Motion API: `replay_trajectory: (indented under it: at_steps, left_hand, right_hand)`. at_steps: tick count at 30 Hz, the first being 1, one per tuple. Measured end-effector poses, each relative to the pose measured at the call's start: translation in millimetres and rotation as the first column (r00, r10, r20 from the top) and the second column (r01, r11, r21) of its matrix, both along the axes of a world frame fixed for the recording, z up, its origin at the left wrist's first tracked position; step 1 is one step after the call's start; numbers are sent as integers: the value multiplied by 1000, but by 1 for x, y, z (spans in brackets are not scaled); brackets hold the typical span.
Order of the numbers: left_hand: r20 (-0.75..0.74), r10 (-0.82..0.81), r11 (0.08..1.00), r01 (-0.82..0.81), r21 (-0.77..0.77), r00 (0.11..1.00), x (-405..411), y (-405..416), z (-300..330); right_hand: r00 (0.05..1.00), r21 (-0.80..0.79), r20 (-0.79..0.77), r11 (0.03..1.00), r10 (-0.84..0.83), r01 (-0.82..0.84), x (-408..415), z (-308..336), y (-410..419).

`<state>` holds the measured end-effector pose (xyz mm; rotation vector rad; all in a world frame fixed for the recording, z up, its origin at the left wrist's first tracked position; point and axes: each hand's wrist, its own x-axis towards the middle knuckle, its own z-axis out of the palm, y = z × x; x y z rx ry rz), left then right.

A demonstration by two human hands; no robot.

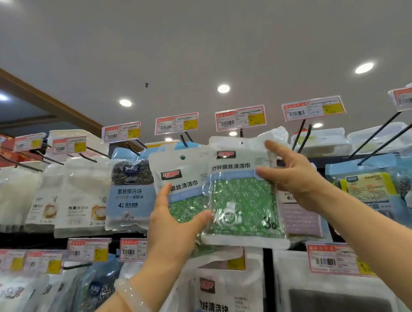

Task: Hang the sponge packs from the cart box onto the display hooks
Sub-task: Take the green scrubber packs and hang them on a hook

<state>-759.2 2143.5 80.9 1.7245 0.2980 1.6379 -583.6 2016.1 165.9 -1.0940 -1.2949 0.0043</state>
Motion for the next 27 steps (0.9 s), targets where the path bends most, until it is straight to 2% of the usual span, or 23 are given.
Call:
replay_trajectory:
  at_steps: [9,27]
  left_hand:
    - [-49,122,992,-122,19,991,-15,17,-2]
    - [-48,183,982,-180,48,982,-24,26,-6]
  right_hand:
    - [999,83,6,996,-33,32,8,28,15]
    - [996,-2,-3,996,-93,93,13,39,21]
